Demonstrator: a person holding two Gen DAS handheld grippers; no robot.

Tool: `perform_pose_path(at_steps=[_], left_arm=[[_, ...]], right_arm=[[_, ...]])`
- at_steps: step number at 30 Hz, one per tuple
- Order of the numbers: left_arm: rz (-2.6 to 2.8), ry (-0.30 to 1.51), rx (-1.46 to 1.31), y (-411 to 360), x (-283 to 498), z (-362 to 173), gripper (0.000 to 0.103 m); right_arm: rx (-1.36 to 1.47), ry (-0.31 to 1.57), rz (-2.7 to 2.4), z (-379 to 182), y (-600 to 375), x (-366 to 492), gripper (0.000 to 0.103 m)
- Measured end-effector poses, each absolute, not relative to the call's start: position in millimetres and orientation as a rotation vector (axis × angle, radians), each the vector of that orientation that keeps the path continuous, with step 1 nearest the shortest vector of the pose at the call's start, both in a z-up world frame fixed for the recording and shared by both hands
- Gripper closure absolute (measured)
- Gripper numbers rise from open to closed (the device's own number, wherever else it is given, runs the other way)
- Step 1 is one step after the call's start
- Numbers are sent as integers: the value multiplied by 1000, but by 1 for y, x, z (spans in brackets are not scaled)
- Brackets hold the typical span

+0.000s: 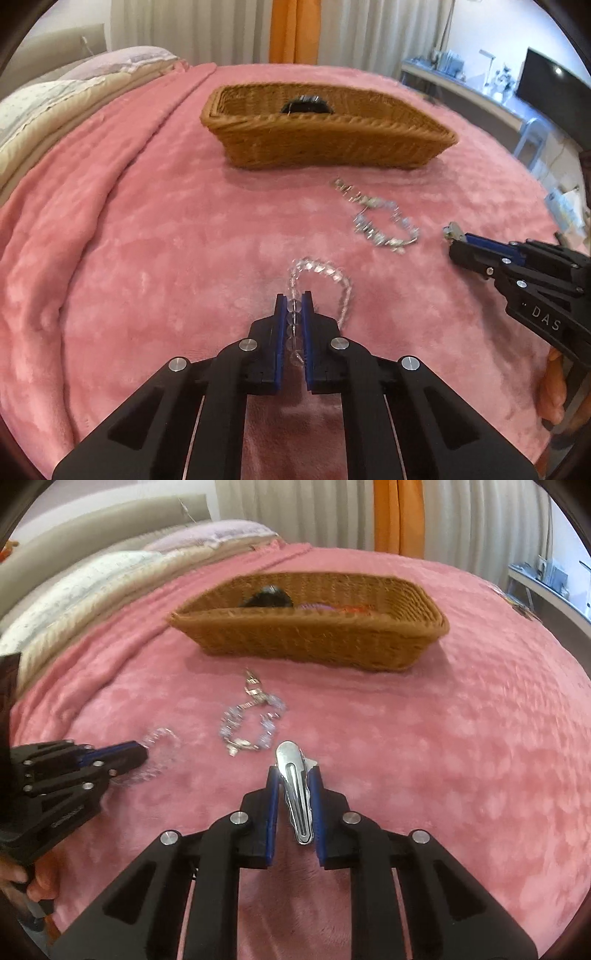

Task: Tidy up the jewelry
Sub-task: 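Carry bead bracelet and silver clip into the basket and open both tools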

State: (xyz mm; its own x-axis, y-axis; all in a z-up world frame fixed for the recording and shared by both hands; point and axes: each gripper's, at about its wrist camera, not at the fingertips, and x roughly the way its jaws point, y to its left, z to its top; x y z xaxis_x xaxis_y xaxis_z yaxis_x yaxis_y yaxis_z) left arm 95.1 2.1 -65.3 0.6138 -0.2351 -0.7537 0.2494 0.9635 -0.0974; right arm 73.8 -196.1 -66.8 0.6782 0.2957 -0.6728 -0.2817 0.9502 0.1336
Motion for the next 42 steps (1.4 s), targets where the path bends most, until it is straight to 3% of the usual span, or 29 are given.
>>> perform_pose_path(at_steps=[15,27,42], left_arm=[[-475,640,-113,6,100,21,97],[-498,491,-89,-17,185,77,97],[-431,593,-134,-20,277,17,97]], right_arm=[[128,602,384,12,-227,85,89],[83,524,350,61,-220,170,89],[137,691,299,-4,-219,267,89]])
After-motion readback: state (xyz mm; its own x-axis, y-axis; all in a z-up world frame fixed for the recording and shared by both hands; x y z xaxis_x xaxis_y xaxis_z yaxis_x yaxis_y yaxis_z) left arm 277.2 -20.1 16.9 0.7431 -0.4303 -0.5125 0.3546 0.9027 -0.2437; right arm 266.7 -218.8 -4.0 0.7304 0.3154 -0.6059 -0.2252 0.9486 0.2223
